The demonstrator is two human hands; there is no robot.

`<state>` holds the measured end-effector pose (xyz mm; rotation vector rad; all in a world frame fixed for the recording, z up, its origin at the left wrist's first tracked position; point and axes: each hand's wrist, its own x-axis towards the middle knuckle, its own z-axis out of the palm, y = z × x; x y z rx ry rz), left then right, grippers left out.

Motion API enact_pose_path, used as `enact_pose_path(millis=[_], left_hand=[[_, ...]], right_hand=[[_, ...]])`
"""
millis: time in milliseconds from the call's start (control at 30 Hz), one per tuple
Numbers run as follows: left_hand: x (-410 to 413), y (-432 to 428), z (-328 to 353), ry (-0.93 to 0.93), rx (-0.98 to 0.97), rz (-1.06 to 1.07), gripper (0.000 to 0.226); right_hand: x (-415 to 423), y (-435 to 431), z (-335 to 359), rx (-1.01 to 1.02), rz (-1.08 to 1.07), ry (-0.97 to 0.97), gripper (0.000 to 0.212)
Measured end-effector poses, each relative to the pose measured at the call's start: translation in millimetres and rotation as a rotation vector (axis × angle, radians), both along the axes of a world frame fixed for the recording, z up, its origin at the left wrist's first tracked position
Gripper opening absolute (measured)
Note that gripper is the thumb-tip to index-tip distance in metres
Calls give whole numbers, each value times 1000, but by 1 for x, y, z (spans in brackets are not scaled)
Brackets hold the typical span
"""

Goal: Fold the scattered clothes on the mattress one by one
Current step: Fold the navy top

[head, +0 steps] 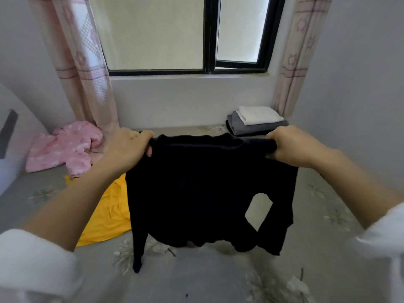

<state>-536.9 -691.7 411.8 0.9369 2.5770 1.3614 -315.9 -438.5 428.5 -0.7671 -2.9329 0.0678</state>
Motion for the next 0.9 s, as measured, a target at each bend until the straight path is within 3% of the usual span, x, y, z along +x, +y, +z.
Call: enact_pose_path(millis=[100, 167, 233, 267, 333, 400, 467, 500, 567, 633, 767, 833, 900], left_hand=[[8, 22, 7, -2, 61, -118, 51], [7, 33, 12, -251, 99, -321, 38], [-3, 46, 7, -437, 63, -450, 57], [-9, 56, 1, -404, -22, -413, 61], [-16, 84, -15, -148, -270, -228, 48], [-23, 114, -32, 206, -548, -28, 17], [-24, 136, -47, 420, -699, 187, 17], [-24, 146, -53, 438, -703, 261, 20], [-25, 161, -58, 367, -610, 353, 20], [-29, 173, -56, 160, -476, 411, 24], [-27, 192, -58, -502, 223, 381, 29], [-14, 197, -69, -474, 424, 359, 40], [6, 194, -87, -273, 433, 331, 47]], right_hand=[[12, 47, -9, 156, -166, 71, 7], [21, 80, -19, 129, -245, 176, 12], [28, 110, -31, 84, -316, 273, 16], [30, 125, -37, 71, -342, 284, 17], [28, 149, -48, -35, -386, 261, 16], [18, 171, -55, -486, -428, 352, 18], [7, 187, -57, -1044, -508, 457, 21], [1, 196, -57, -1199, -501, 473, 23], [-8, 219, -60, -1277, -457, 540, 21], [-12, 236, -63, -1146, -401, 660, 19], [0, 248, -75, -809, -280, 850, 27], [13, 249, -90, -680, -236, 837, 32], [30, 248, -107, -590, -254, 808, 36]])
